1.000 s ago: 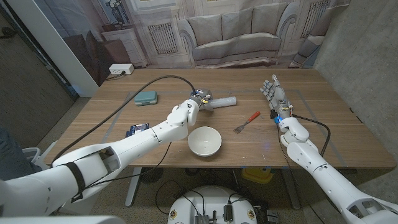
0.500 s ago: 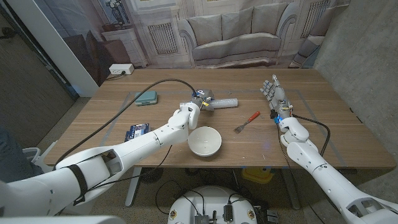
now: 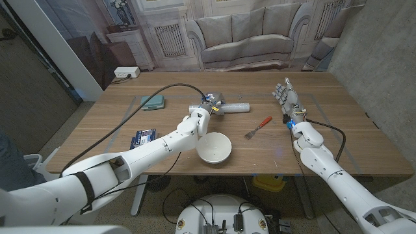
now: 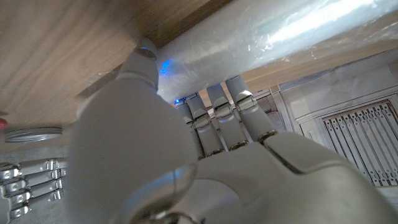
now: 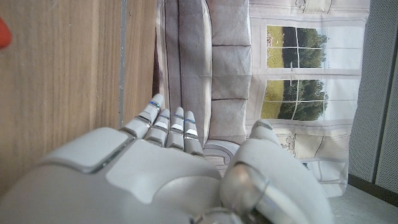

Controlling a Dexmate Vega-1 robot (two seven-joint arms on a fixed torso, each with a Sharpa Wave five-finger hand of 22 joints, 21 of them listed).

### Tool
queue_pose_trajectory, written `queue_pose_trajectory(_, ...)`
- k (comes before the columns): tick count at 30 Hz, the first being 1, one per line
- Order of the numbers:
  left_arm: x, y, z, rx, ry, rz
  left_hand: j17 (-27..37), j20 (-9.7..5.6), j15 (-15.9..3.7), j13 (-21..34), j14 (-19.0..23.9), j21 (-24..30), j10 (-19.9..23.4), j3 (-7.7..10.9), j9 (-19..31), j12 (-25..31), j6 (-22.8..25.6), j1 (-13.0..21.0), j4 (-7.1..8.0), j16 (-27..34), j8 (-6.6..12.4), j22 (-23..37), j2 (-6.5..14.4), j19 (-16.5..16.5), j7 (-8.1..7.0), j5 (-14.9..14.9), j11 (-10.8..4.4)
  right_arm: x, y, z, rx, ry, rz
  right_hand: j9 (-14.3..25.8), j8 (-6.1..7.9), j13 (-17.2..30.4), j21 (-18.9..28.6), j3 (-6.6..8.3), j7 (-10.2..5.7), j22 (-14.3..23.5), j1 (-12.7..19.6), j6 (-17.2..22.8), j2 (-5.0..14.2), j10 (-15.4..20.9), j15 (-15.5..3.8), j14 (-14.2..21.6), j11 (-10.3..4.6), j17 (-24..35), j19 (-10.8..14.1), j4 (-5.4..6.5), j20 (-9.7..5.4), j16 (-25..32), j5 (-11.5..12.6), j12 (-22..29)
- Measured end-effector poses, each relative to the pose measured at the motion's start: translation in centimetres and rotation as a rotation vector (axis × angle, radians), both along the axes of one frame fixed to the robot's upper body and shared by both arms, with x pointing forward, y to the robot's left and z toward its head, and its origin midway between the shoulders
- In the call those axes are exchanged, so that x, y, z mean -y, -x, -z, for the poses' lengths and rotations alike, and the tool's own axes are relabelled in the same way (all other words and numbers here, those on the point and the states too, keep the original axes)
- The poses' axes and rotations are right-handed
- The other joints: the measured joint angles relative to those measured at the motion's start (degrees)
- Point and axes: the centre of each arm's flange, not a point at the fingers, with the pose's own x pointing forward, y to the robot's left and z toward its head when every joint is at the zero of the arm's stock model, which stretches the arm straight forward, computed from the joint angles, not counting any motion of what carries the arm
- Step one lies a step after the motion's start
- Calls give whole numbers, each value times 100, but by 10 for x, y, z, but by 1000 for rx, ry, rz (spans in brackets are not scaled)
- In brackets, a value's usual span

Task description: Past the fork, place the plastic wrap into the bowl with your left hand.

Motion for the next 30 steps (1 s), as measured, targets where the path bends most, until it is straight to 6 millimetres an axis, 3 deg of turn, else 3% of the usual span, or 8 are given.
queue_pose_trajectory(9,-5,5,-7,-5,13,8,-1,20,-62,15,105,1,82,1,1,-28,246,29,1,-1,-67,1,-29,20,-20,-82,-2,0,1,-2,1,3,5,0,0,0,0,0,0,0,-1,0,1,0,0,0,0,0,13,0,13,0,0,0)
queue_pose_trajectory(30,-25,30,-27,18,28,-15,26,10,-42,-2,190,1,183,5,15,-121,289,18,6,-75,-110,1,-18,71,-20,-135,21,-3,3,-5,9,5,11,0,0,0,-46,0,0,0,-16,0,16,0,0,0,0,0,20,0,21,0,0,1)
